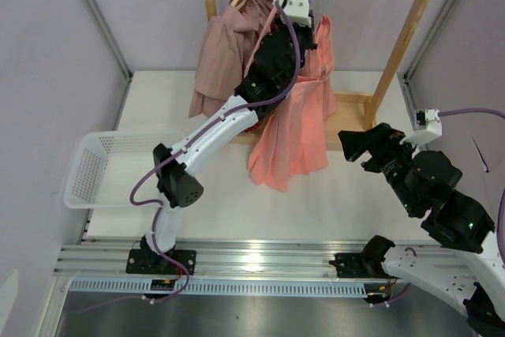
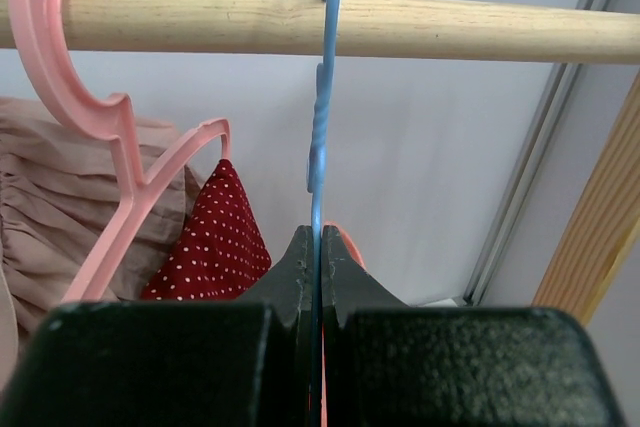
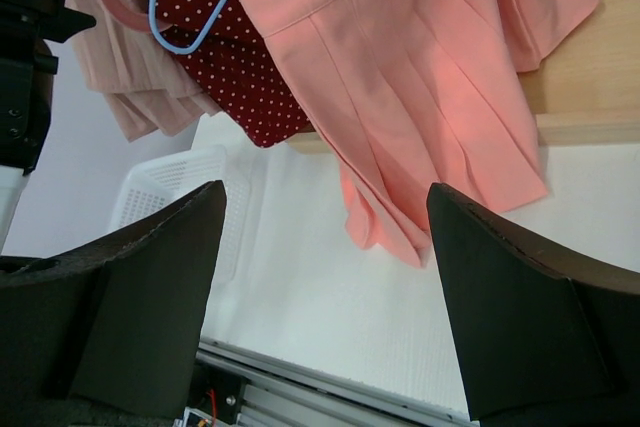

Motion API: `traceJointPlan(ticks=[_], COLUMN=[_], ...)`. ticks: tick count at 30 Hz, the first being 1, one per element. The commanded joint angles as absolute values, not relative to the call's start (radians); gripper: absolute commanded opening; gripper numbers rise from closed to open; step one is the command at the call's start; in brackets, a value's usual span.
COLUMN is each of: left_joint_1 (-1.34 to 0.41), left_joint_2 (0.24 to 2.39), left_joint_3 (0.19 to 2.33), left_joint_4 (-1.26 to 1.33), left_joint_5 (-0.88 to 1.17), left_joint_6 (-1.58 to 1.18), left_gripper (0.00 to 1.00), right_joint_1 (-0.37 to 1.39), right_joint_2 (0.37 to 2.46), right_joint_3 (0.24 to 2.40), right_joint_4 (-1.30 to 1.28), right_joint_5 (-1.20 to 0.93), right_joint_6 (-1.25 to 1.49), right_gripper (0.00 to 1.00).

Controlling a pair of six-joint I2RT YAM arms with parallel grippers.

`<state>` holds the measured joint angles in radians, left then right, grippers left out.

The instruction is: Place the skirt on the hanger

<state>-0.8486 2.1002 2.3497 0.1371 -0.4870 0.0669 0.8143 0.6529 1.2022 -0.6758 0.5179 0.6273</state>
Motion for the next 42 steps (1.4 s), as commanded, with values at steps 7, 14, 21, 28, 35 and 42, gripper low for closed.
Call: traceJointPlan(ticks=[7,14,21,28,35,42], left_joint_1=[-0.838,-0.833,-0.818,-0.801,-0.796,-0.798], left_joint_2=[2.077,2.095,2.143,2.186,2.122,2.025], left_joint_3=[2.455,2.45,2.484,2.494,2.394,2.323], left_joint_4=[0.321,0.354,0.311,0.253,0.233,0.199], left_joint_5=[-0.509,-0.508,-0.483,-0.43,-0.4,-0.373], left_joint_6=[0.066,0.06,0.026,-0.034,-0.057,-0.055], left_gripper=[0.0,0.0,0.0,0.0,0.0,0.3], right_joint_1=[0.813,0.811,0.811,0.811,0.811,0.811], right_joint_2=[0.649,0.655,0.653,0.653,0.637,0.632], right_joint_3=[1.19,1.186,1.183,1.175,1.17,1.167], right_joint_4=[-0.652,-0.65,-0.65,-0.649,-0.657,-0.657], right_joint_5=[0.489,0.483,0.48,0.477,0.485,0.488], right_joint_6=[0.621,0.621,0.621,0.624,0.627,0.629], right_gripper=[0.86,0.86,0.86,0.86,0.86,0.86])
